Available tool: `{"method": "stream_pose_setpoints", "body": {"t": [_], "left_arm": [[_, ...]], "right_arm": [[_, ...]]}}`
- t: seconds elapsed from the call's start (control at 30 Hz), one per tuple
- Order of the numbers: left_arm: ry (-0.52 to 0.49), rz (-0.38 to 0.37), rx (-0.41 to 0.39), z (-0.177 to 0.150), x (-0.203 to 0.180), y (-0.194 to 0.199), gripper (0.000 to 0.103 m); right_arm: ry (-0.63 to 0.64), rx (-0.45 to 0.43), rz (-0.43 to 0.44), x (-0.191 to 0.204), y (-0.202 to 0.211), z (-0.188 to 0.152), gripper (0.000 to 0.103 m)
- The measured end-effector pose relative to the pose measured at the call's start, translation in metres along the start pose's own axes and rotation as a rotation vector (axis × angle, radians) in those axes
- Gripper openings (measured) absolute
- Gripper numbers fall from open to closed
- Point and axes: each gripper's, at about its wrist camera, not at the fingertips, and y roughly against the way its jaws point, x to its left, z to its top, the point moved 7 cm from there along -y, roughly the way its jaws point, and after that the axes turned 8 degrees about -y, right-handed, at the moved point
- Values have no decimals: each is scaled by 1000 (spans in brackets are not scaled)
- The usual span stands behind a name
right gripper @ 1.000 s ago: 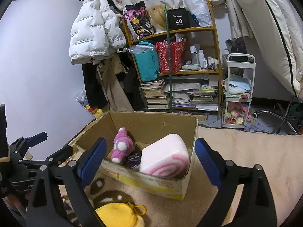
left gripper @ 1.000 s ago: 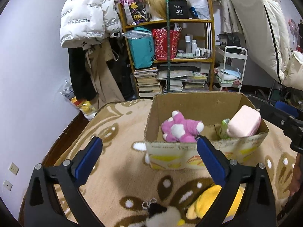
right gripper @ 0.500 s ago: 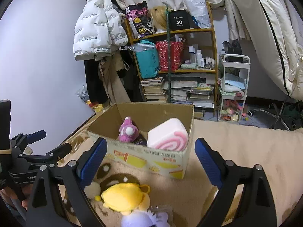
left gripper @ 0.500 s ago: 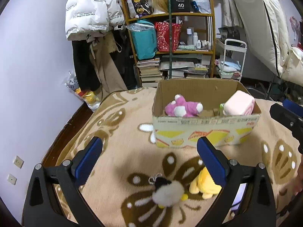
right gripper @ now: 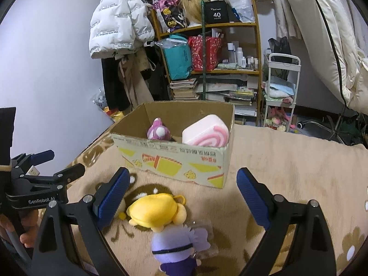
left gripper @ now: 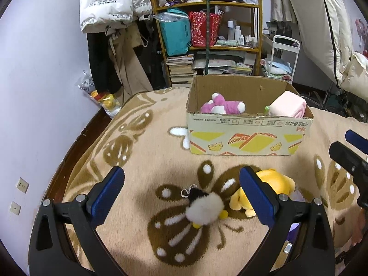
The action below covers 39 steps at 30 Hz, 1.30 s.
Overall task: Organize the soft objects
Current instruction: 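Lower left tool onto white fluffy plush while right tool lowers onto yellow-haired doll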
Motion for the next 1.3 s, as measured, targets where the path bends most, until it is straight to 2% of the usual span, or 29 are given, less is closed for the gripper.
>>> {"method": "stream_pose_setpoints", "body": {"t": [0.4, 0.7, 0.9, 1.3], "left_arm": [[19, -16, 86, -8, 2, -23, 99], [38, -40, 184, -14, -1, -55, 99], [52, -68, 236, -19, -2, -73, 99], [27, -97, 400, -43, -13, -107, 99]], "right_arm": [[20, 63, -7, 3, -24, -16, 98], [34, 121, 0, 5, -45, -25, 98], [46, 176, 1, 8, -63, -36, 98], [123, 314, 8, 21, -95, -66, 98]]}}
